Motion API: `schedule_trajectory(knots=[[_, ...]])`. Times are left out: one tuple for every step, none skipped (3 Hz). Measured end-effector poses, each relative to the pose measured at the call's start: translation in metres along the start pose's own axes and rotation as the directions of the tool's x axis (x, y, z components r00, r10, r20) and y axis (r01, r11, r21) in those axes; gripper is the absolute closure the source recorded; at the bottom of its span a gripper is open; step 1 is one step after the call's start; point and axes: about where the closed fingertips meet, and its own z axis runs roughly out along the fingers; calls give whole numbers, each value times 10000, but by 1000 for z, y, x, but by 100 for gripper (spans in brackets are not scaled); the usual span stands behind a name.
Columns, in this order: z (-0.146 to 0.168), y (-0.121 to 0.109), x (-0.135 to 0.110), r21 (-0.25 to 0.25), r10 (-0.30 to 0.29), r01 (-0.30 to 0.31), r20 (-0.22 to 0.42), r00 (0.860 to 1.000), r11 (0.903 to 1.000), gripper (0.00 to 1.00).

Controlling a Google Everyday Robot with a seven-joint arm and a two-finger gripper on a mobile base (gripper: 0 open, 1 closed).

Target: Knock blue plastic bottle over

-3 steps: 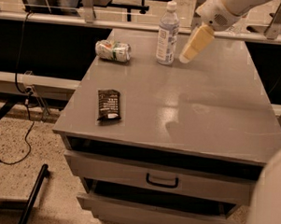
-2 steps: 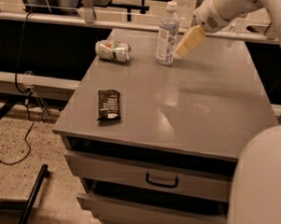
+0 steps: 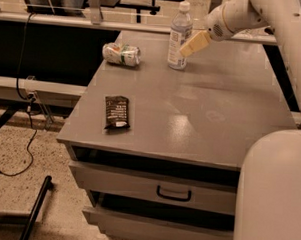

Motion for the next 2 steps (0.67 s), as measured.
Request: schedule_trajectory(knots=[[18,-2,-9,-185,486,-474,768,9959,9987,0],[39,10,-24,-937,880,-729,1691,9817,9929,24]])
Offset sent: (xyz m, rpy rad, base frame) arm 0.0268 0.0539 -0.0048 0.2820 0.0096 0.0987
